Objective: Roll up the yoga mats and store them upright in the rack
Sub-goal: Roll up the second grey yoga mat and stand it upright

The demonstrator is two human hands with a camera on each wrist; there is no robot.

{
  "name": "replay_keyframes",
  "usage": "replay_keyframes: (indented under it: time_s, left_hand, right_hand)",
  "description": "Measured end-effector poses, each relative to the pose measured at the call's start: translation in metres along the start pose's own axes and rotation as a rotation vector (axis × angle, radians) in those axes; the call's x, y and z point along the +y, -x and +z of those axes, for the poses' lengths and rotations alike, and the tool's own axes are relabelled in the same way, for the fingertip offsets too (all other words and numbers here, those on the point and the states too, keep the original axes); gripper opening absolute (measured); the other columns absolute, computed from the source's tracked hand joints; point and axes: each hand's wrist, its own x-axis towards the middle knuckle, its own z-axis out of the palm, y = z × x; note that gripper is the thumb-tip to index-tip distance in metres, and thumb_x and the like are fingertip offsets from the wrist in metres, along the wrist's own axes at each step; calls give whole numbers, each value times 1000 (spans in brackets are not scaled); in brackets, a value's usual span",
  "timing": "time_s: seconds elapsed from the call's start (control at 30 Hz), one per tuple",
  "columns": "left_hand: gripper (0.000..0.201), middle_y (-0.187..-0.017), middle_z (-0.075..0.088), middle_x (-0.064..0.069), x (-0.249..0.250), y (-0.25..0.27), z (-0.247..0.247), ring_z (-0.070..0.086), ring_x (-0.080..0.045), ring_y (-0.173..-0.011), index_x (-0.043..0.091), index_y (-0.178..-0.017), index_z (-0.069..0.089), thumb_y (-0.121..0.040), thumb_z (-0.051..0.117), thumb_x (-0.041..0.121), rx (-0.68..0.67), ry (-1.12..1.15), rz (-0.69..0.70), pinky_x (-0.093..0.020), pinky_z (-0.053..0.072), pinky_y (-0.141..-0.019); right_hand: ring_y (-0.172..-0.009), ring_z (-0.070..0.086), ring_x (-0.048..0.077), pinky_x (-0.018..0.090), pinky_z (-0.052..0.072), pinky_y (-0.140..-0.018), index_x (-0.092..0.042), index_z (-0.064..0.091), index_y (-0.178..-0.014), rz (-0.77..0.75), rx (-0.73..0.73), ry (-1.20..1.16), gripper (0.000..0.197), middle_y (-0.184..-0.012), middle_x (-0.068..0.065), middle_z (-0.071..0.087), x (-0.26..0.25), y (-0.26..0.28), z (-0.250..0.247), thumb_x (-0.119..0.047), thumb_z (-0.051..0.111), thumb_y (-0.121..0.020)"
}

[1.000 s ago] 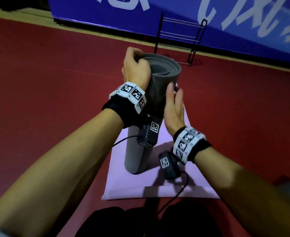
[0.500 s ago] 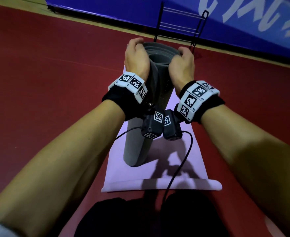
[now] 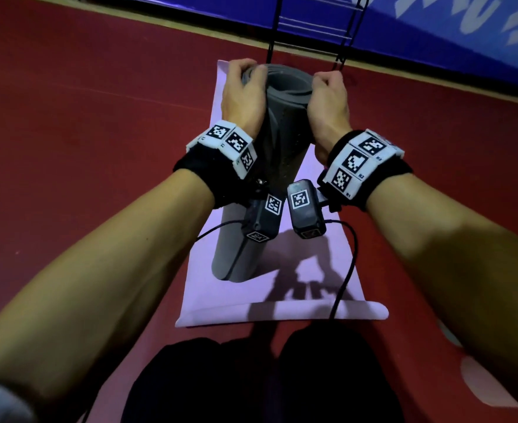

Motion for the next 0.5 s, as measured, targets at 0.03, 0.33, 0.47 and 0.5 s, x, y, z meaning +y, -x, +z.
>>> replay_keyframes:
  time_s: [0.03, 0.33, 0.47, 0.5]
  left_hand:
    - [23, -105, 66, -1, -1, -3, -2, 63, -15, -97, 13, -113, 61, -94, 53, 24, 1, -4, 14, -34, 51, -93]
    - [15, -85, 61, 12, -11, -15, -9, 59, -9, -83, 23, -91, 61, -96, 48, 16, 136, -72, 91, -29, 49, -83]
    - [12, -85, 64, 12, -11, -11, -11, 61, -13, -88, 25, -90, 61, -92, 50, 25, 122, -31, 100, -36, 52, -90]
    - [11, -87, 64, 12, -14, -11, -12, 62, -13, -91, 25, -91, 61, -91, 51, 30, 104, -36, 102, -37, 51, -91]
  right_hand:
    - [-92, 57, 12, 29, 49, -79, -16, 55, -114, 8, -16, -52, 22, -104, -2, 60, 2, -1, 2, -22, 36, -105]
    - [-134, 51, 22, 49, 42, -111, -14, 54, -140, 81, -103, -333, 85, -147, 3, 53, 36, -21, 25, -66, 47, -74]
    - [-116, 62, 22, 52, 48, -103, -16, 64, -118, 24, -102, -287, 54, -122, 3, 67, 29, -20, 24, -52, 46, -82]
    - [-123, 58, 19, 52, 45, -106, -21, 64, -119, 29, -120, -276, 57, -128, -1, 64, 29, -18, 22, -58, 47, -79]
